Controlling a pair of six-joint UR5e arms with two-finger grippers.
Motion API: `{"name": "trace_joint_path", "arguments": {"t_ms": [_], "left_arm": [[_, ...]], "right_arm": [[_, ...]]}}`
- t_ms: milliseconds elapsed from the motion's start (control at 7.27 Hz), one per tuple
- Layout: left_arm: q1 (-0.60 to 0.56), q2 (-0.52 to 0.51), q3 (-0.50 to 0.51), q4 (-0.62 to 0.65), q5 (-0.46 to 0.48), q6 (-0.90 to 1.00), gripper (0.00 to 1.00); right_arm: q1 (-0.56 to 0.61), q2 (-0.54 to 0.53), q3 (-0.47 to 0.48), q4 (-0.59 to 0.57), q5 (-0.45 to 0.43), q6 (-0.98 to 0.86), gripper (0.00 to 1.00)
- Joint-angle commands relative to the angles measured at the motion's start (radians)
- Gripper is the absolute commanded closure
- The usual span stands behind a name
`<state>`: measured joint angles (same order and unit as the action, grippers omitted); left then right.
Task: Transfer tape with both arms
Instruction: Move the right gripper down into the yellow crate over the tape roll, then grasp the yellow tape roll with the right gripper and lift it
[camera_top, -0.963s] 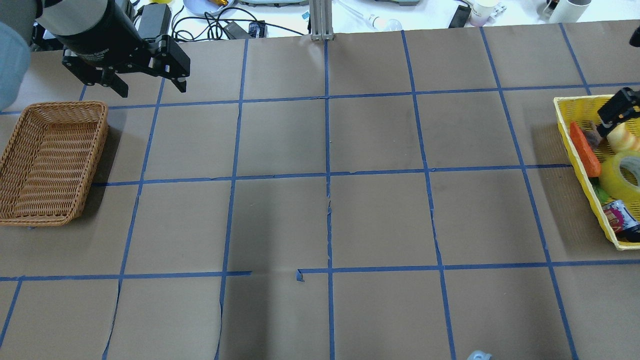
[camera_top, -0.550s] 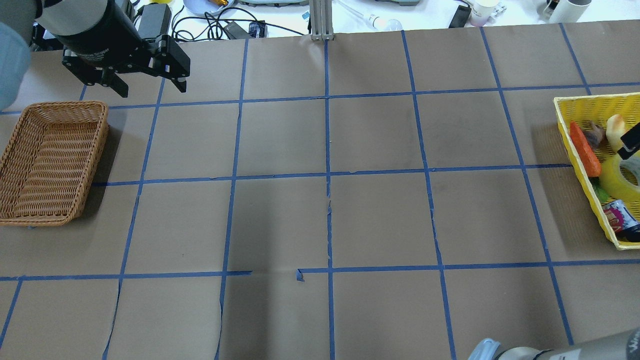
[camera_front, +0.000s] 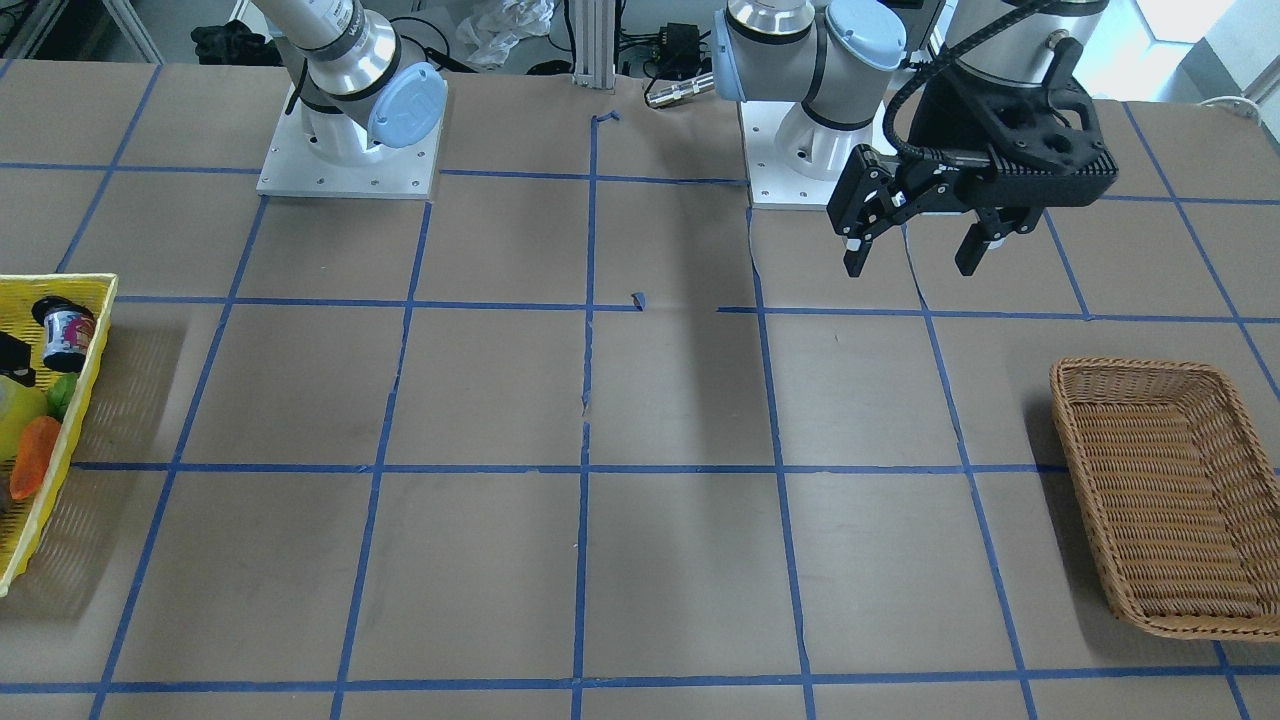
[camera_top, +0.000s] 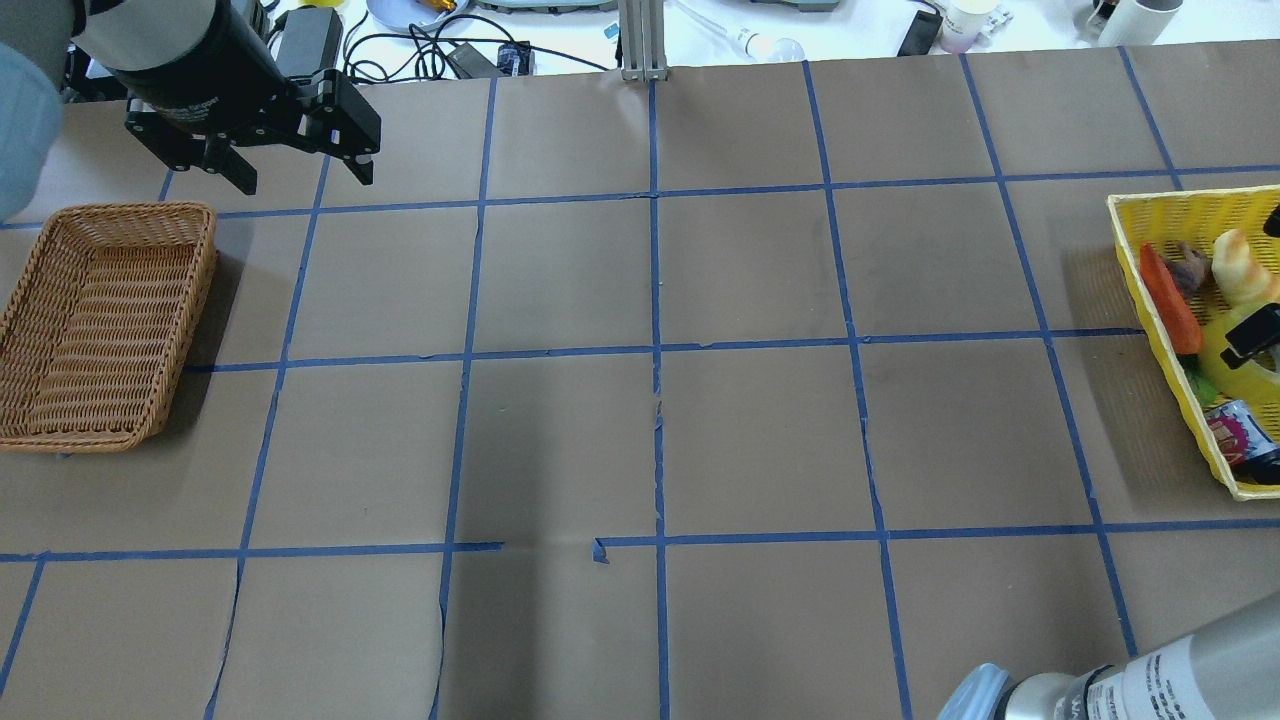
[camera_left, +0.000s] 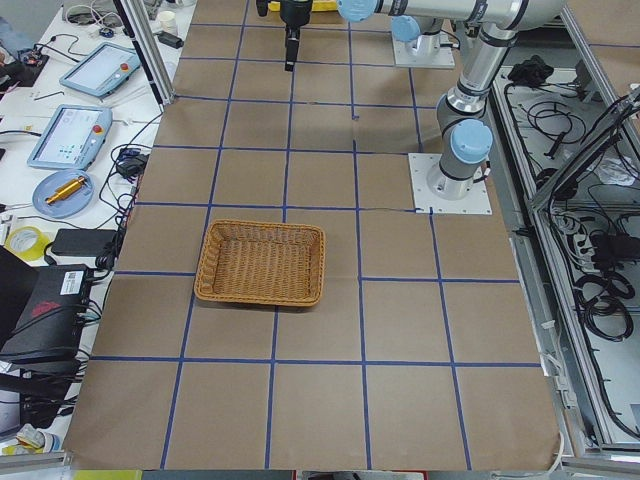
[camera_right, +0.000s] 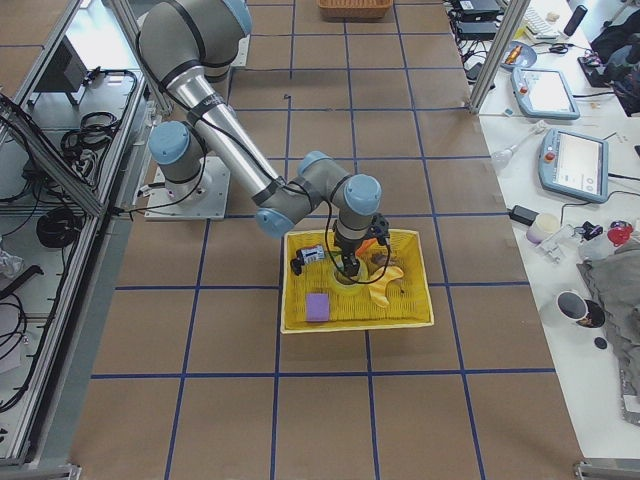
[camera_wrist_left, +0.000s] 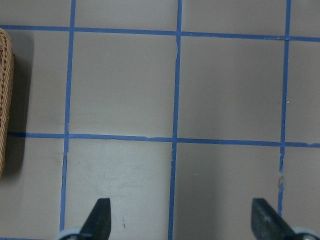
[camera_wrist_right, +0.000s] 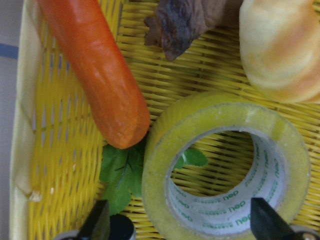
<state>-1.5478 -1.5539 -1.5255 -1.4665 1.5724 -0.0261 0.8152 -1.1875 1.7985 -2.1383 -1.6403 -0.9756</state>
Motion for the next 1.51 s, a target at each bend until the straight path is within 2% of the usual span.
{"name": "trace_joint_path", "arguments": {"t_ms": [0,138,275,413,688,826,1239,1376], "left_arm": [[0.000,0.002,-0.001,0.000,0.000,0.000,0.00],[0.000,0.002,-0.001,0.000,0.000,0.000,0.00],[0.000,0.000,-0.001,0.000,0.000,0.000,0.00],[0.000,0.002,-0.001,0.000,0.000,0.000,0.00],[0.000,0.002,-0.001,-0.001,0.000,0.000,0.00],[0.000,0.002,-0.001,0.000,0.000,0.000,0.00],[0.000,0.002,-0.001,0.000,0.000,0.000,0.00],[0.000,0.002,-0.001,0.000,0.000,0.000,0.00]], "right_arm": [[-0.001,0.041,0.002,-0.041,0.005,0.008,0.00],[-0.001,0.043,0.004,-0.041,0.016,0.033,0.05],[-0.001,0.045,0.004,-0.040,0.017,0.072,0.29],[-0.001,0.042,0.005,-0.040,0.013,0.119,0.66],[0.005,0.032,0.002,-0.041,0.014,0.135,0.95],[0.010,0.029,-0.001,-0.034,0.013,0.170,1.00],[0.015,-0.058,-0.004,0.018,-0.006,0.207,1.00],[0.027,-0.099,-0.004,0.055,-0.047,0.209,1.00]]}}
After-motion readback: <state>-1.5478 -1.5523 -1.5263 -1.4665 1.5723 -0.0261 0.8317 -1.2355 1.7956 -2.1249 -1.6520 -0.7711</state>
